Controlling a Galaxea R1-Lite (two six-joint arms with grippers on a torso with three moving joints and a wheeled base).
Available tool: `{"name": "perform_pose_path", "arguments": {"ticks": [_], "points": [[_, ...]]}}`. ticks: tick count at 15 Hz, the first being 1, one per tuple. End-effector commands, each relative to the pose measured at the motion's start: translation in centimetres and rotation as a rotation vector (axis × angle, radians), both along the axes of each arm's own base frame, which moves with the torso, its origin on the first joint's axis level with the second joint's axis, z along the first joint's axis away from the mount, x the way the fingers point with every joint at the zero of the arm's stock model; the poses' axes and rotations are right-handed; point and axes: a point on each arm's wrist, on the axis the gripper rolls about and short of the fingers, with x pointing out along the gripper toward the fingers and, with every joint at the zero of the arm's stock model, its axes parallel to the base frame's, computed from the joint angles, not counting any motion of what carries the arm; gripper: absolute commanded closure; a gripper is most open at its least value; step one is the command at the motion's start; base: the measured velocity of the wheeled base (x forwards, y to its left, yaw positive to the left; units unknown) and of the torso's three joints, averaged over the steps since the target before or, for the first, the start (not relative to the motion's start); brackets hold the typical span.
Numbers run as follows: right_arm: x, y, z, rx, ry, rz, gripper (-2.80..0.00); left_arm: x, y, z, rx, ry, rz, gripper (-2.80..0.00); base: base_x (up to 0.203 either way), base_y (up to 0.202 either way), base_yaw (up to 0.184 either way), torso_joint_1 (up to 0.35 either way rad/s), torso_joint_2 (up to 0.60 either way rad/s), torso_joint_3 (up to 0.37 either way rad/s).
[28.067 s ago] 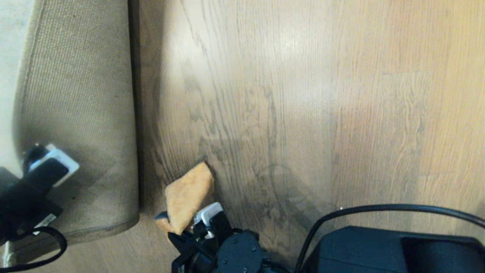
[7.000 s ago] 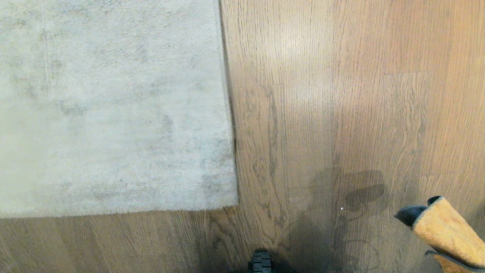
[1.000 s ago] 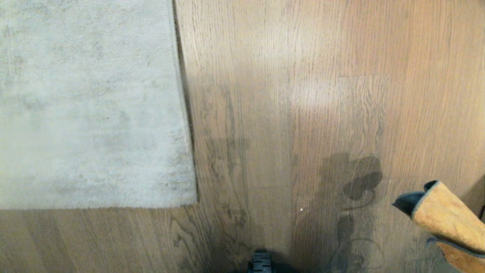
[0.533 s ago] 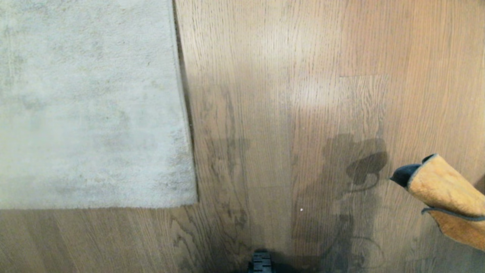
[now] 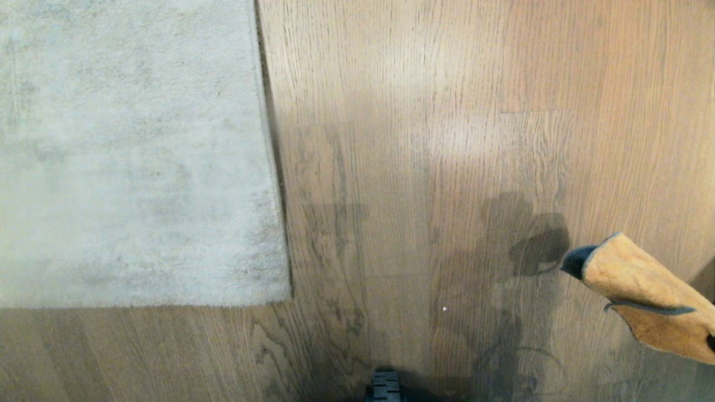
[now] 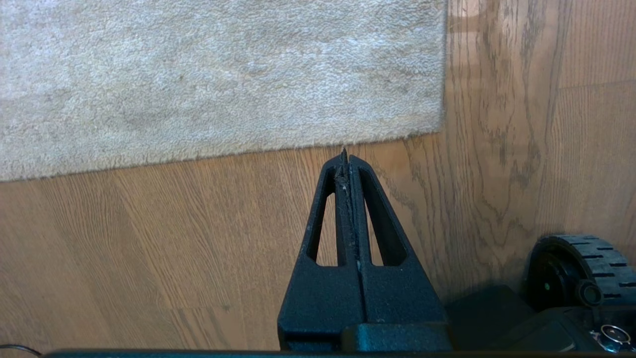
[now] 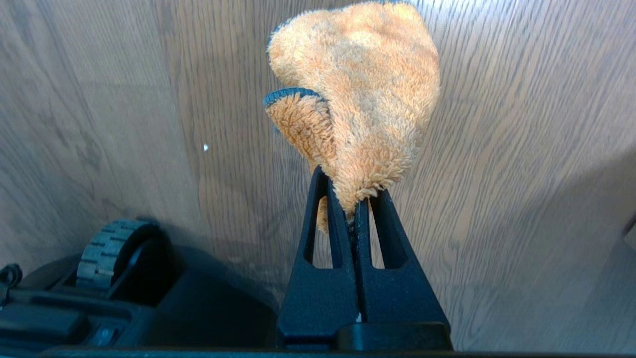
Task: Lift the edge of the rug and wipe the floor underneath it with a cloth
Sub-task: Put down the rag
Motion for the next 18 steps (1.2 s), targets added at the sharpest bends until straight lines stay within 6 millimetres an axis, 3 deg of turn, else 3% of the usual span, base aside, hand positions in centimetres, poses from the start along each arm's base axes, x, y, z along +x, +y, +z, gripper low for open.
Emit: {"name": "perform_pose_path", "arguments": {"ticks": [1, 6, 10, 18], "points": [[1.2, 0.0, 0.0, -0.002, 0.04, 0.002, 0.0, 0.0, 0.0, 0.0, 0.0, 0.0, 0.0, 0.0, 0.0, 0.0, 0.0, 0.0, 0.0, 0.0], [3.7, 0.1, 0.3, 0.001, 0.071, 0.04, 0.0, 0.0, 0.0, 0.0, 0.0, 0.0, 0.0, 0.0, 0.0, 0.0, 0.0, 0.0, 0.0, 0.0], [7.0, 0.2, 1.1, 0.017, 0.048, 0.048, 0.0, 0.0, 0.0, 0.0, 0.0, 0.0, 0.0, 0.0, 0.0, 0.0, 0.0, 0.0, 0.0, 0.0], [13.9, 0.0, 9.0, 0.07, -0.219, 0.032, 0.0, 0.0, 0.0, 0.0, 0.0, 0.0, 0.0, 0.0, 0.0, 0.0, 0.0, 0.0, 0.0, 0.0]]}}
